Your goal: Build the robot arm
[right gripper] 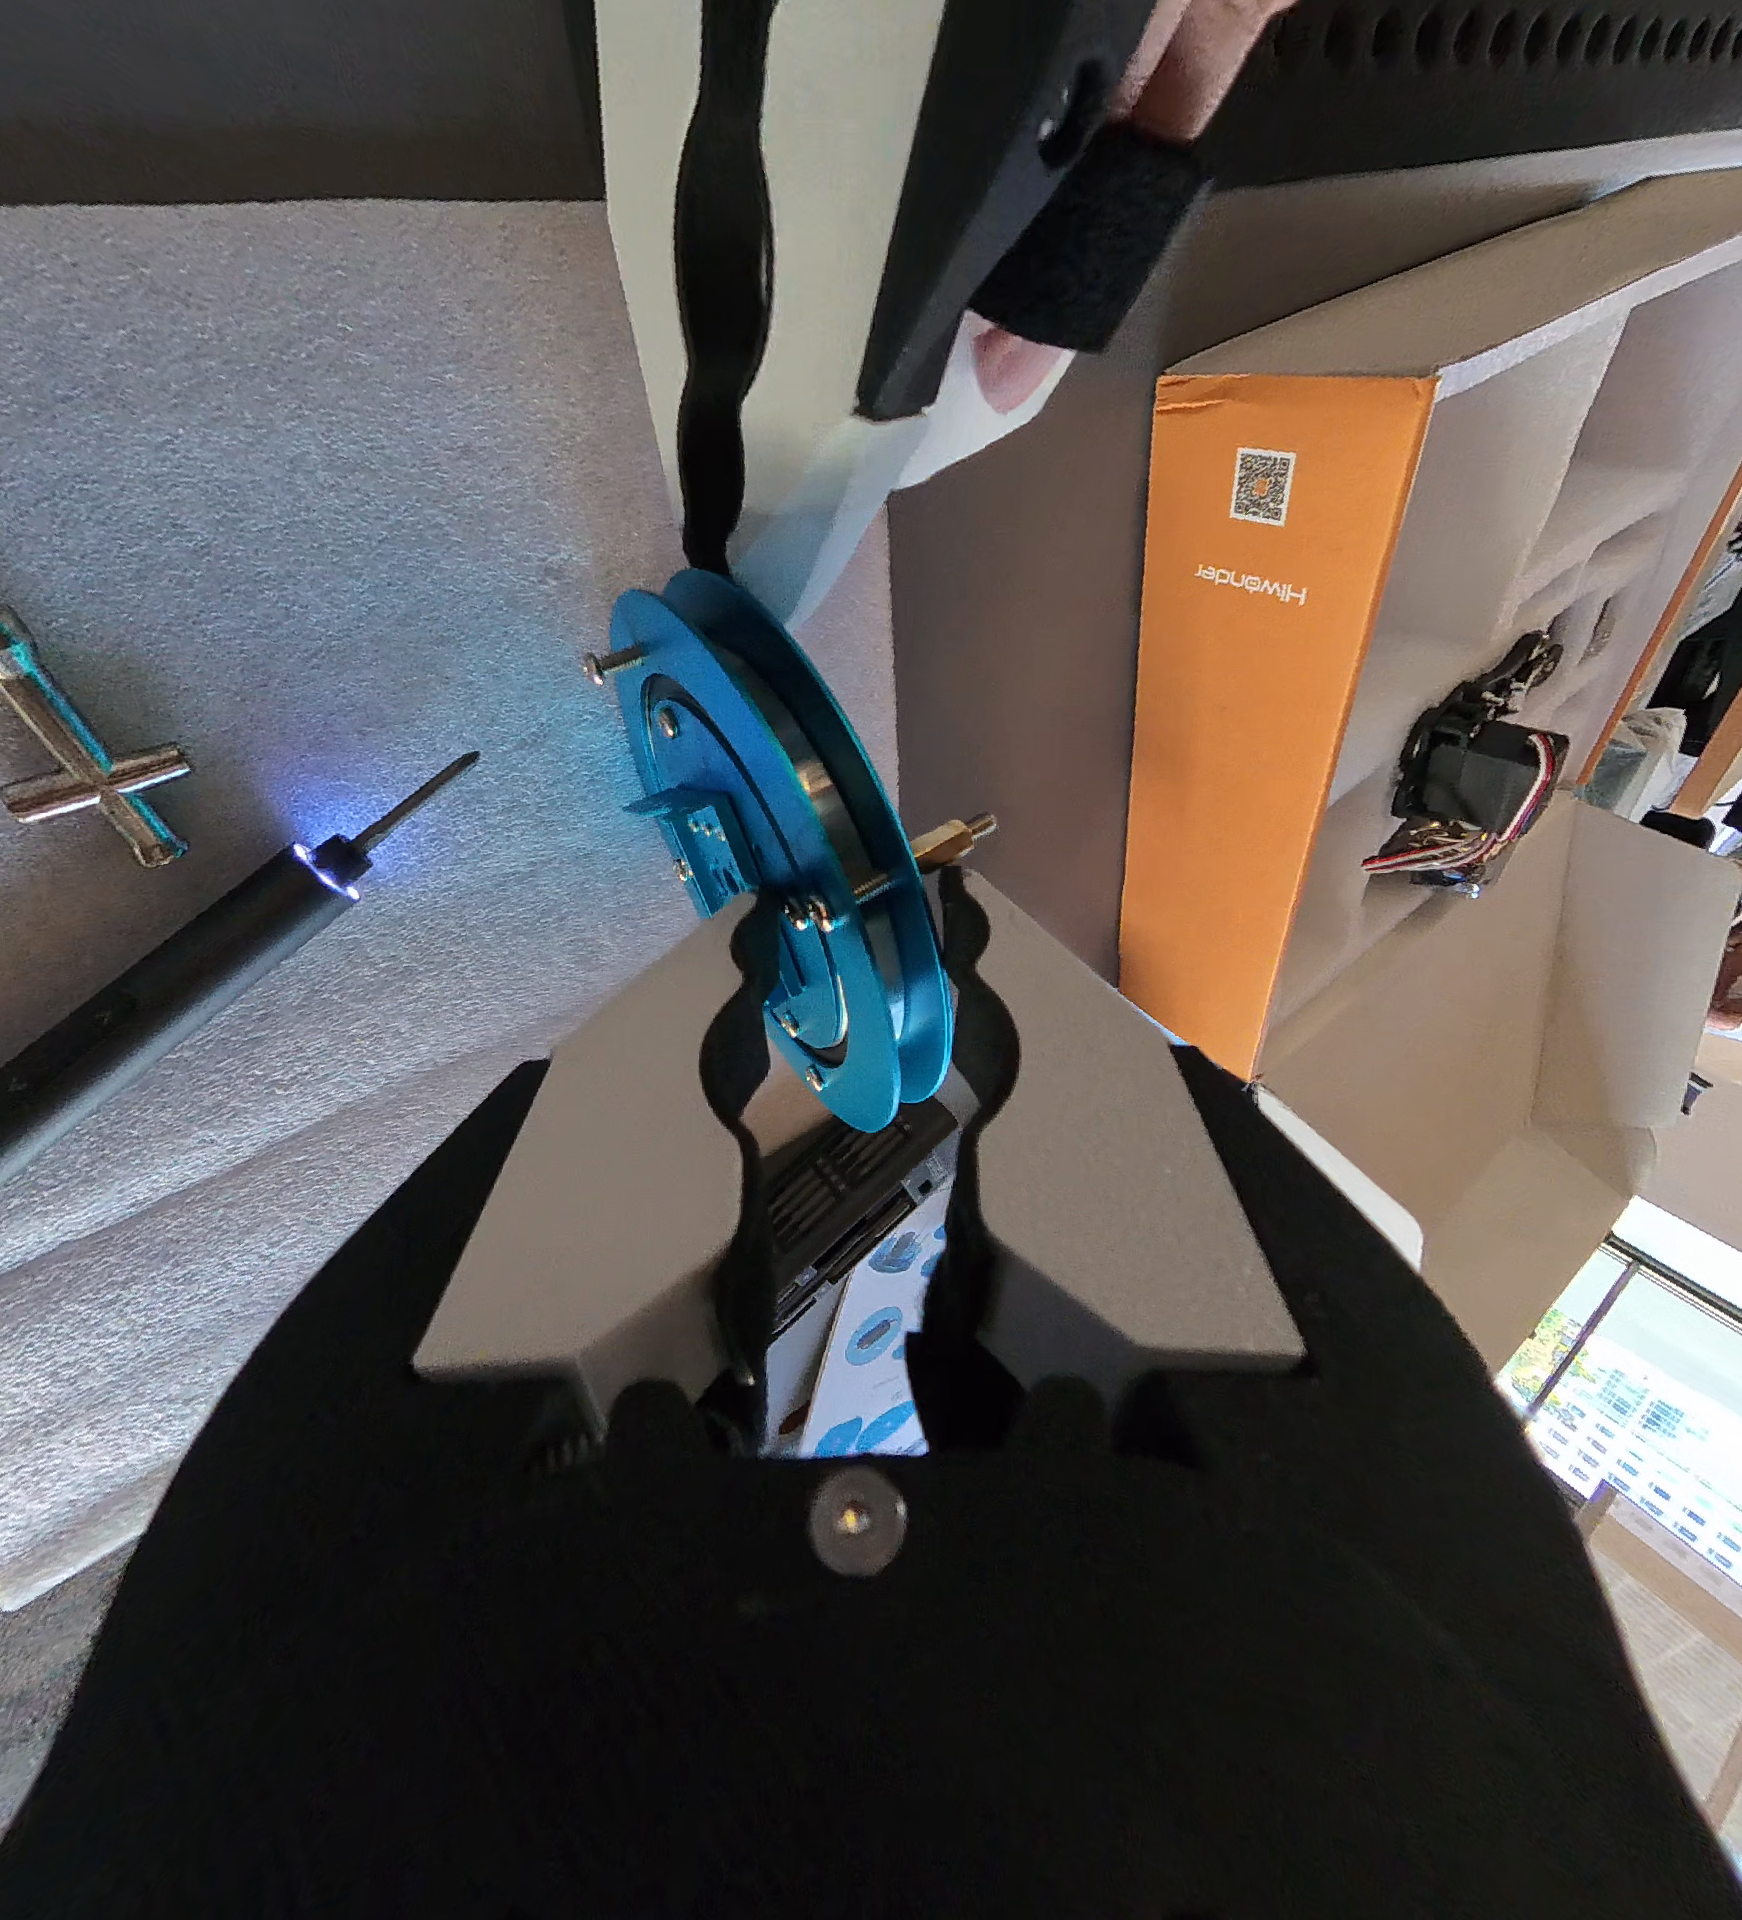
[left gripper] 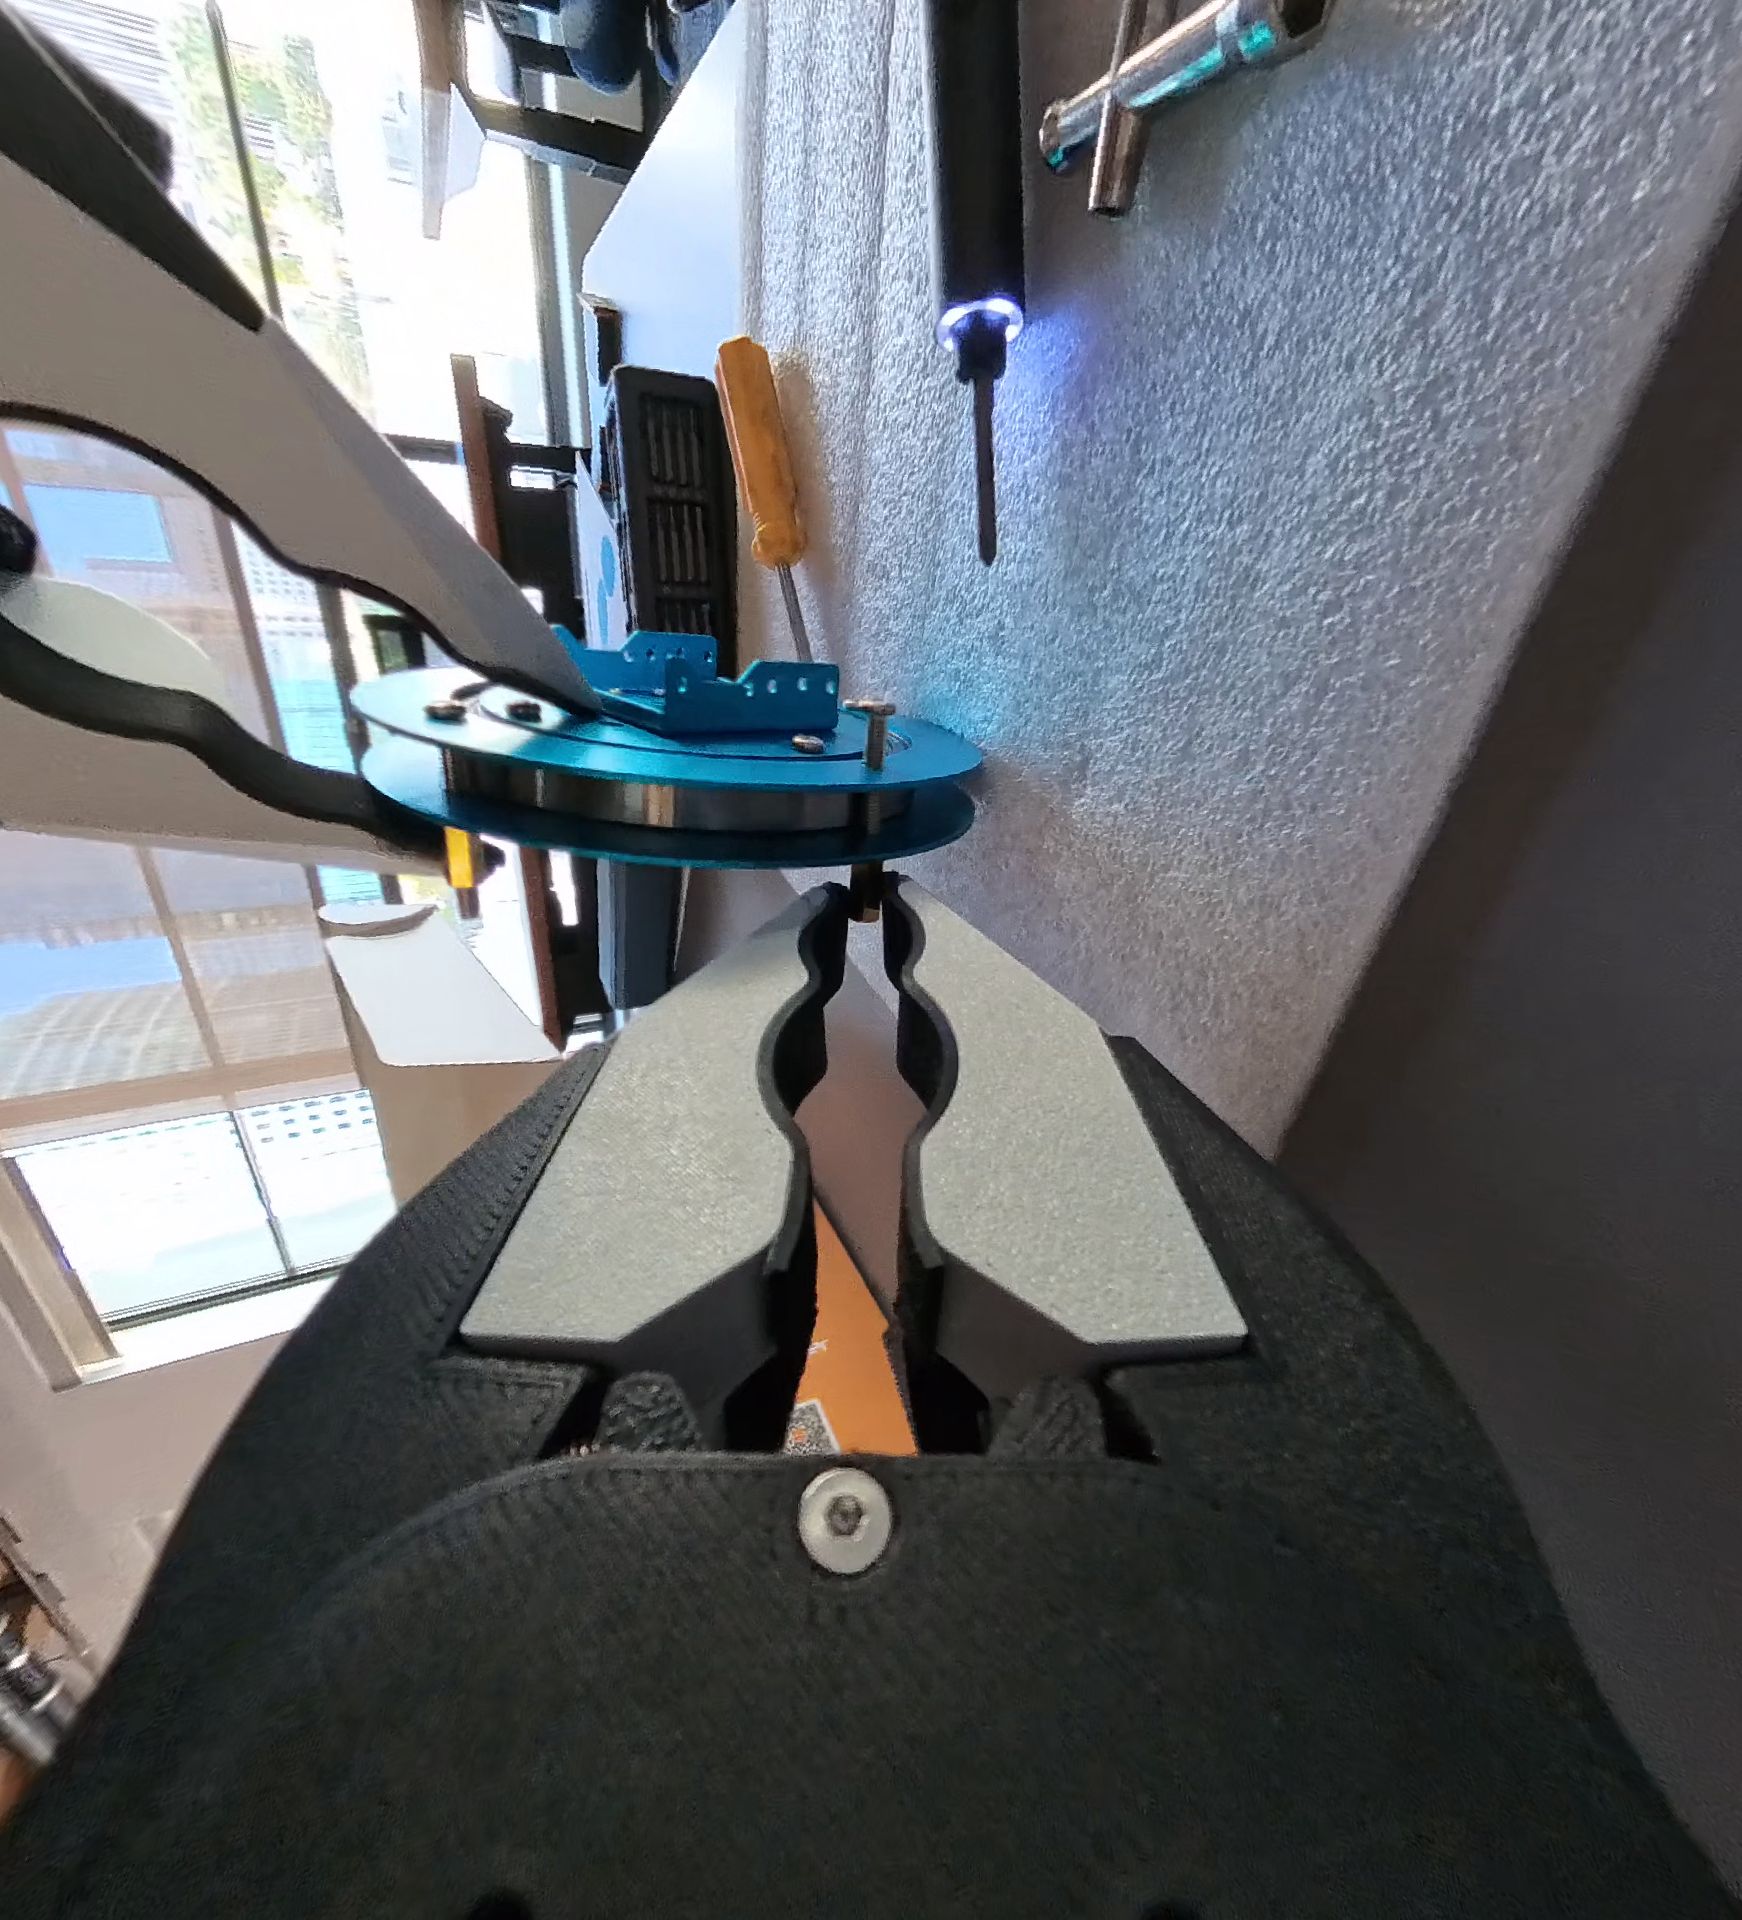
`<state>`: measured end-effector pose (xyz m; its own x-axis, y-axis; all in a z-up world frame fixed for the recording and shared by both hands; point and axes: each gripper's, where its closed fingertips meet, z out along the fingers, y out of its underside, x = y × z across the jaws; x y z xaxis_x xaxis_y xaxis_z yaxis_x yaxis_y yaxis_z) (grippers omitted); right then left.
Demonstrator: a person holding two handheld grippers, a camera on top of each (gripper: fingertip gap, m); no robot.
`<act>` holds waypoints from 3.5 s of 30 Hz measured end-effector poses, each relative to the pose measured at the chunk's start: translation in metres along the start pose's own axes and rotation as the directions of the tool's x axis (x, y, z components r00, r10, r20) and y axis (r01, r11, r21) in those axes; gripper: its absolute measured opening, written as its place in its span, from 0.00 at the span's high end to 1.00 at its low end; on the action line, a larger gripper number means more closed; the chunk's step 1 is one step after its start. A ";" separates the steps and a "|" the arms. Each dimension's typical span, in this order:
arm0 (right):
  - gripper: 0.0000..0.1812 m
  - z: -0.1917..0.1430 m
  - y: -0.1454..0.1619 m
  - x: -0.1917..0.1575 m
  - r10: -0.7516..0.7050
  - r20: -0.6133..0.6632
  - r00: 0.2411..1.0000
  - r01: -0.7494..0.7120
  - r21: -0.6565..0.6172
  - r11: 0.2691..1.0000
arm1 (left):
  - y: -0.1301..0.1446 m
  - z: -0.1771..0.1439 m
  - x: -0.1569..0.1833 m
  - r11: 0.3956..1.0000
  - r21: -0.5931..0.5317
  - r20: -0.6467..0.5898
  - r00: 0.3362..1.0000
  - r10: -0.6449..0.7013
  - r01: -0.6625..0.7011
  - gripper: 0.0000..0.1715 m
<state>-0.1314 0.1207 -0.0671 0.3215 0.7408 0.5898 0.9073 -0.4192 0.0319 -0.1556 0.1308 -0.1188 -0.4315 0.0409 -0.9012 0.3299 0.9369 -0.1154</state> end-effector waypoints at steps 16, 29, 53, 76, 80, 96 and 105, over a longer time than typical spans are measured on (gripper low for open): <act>0.75 0.000 0.001 0.009 -0.011 -0.012 1.000 0.010 -0.060 0.998 | 0.001 -0.001 0.003 0.999 -0.015 0.037 0.998 0.047 -0.047 0.98; 0.68 -0.003 0.014 0.013 0.052 -0.093 0.994 -0.058 -0.062 0.996 | 0.002 -0.001 0.006 1.000 -0.006 0.016 1.000 -0.004 0.004 0.97; 0.66 0.001 -0.019 -0.005 0.225 -0.092 0.970 -0.211 0.141 0.967 | -0.001 0.001 0.001 0.994 -0.039 0.043 0.994 0.101 -0.099 0.96; 0.74 0.008 0.000 -0.031 0.643 0.098 0.760 -0.620 0.408 0.670 | -0.005 0.009 -0.020 0.998 -0.054 0.074 0.997 0.033 -0.029 0.96; 0.74 0.021 0.005 -0.028 0.738 0.107 0.667 -0.706 0.408 0.578 | -0.006 0.010 -0.022 0.998 -0.061 0.072 0.997 0.029 -0.025 0.96; 0.97 0.025 0.011 -0.029 0.916 -0.163 0.365 -0.785 0.475 0.398 | -0.008 0.015 -0.031 0.976 -0.053 0.080 0.975 -0.205 0.210 0.96; 0.99 0.022 0.020 -0.018 0.910 -0.295 0.292 -0.797 0.450 0.402 | -0.005 0.017 -0.042 0.861 0.021 0.100 0.855 -0.508 0.509 0.97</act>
<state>-0.1135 0.1108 -0.0950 0.8394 -0.3198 0.4395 0.2307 -0.5226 -0.8208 -0.1246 0.1187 -0.0881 -0.4524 -0.4759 -0.7542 0.0822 0.8199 -0.5666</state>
